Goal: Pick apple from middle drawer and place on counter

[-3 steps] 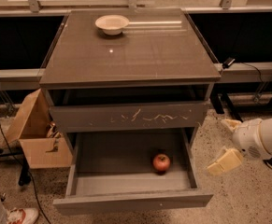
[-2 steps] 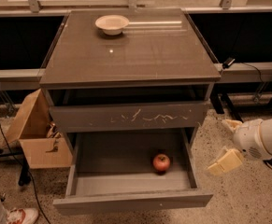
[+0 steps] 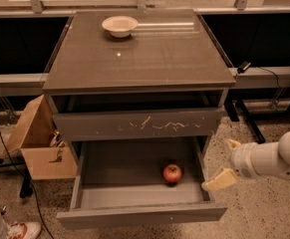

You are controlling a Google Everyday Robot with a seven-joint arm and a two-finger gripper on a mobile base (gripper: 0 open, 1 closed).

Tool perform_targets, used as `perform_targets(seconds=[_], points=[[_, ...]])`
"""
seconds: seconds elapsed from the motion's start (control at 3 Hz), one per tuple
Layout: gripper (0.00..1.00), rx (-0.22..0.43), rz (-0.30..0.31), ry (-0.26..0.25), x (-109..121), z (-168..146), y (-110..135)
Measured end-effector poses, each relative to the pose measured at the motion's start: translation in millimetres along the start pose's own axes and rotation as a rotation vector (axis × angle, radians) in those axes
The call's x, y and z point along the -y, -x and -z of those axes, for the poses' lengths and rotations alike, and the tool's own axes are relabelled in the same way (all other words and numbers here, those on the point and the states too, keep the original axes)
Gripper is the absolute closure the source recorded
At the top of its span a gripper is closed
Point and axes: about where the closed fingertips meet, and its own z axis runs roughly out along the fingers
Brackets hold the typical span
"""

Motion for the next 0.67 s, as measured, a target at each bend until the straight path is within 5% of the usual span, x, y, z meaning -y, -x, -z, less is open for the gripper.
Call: perform_targets(seconds=[0.67], points=[[0.0, 0.087, -0.029, 0.062, 19.6, -116.4, -46.3]])
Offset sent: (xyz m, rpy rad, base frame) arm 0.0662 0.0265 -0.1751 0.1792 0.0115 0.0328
